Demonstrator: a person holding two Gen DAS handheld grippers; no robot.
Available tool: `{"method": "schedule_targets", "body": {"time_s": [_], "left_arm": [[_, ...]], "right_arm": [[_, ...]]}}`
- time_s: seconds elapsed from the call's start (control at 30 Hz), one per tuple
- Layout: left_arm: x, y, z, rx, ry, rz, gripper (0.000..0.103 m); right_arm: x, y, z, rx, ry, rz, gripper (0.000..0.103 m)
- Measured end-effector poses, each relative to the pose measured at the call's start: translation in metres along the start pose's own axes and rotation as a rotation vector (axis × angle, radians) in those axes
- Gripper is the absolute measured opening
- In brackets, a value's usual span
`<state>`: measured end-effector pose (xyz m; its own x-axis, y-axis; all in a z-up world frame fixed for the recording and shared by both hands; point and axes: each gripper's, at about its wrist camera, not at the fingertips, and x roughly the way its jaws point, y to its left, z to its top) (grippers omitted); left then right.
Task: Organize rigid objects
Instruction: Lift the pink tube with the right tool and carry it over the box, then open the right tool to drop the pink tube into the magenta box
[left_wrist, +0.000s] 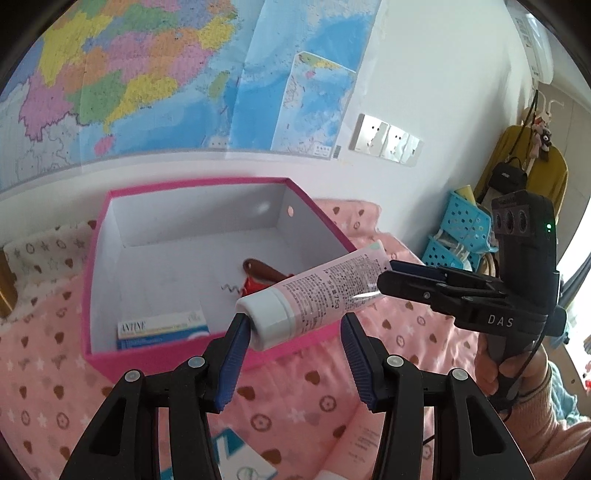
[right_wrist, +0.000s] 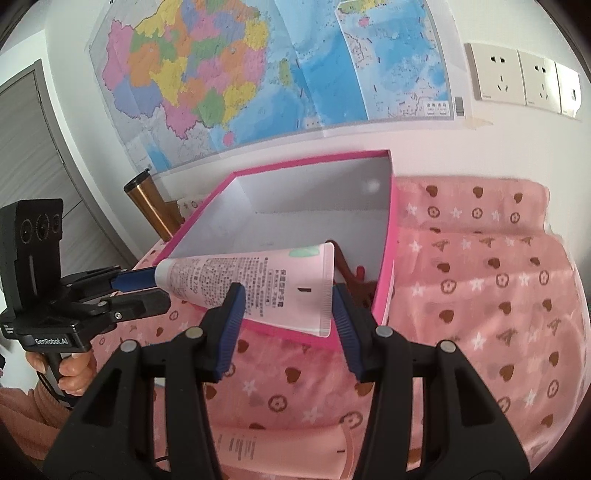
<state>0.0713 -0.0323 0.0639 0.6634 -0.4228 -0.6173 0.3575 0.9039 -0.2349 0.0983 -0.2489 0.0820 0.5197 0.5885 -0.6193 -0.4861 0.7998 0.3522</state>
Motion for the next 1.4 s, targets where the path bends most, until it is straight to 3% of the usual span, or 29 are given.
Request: {"method": "schedule_targets", "body": {"time_s": [0.43,0.97,1.4], "left_arm": [[0.026,0.018,0.019,-0.046,0.035,0.006,0.051],[0.063,0.035,0.021,-0.075,0.112,0.031,0.051],[0.081,0.04,0.02,-0.079,0.151,0.037,0.051]], "right_arm": [[0.021,-0.009,0.018,-0.001,0.019,-0.031,0.051],[0.047,-0.017,0.02,-0.023,0.086,-0.091,0.053],[0.047,-0.016,0.02,-0.021,0.076,-0.146,0.053]]}}
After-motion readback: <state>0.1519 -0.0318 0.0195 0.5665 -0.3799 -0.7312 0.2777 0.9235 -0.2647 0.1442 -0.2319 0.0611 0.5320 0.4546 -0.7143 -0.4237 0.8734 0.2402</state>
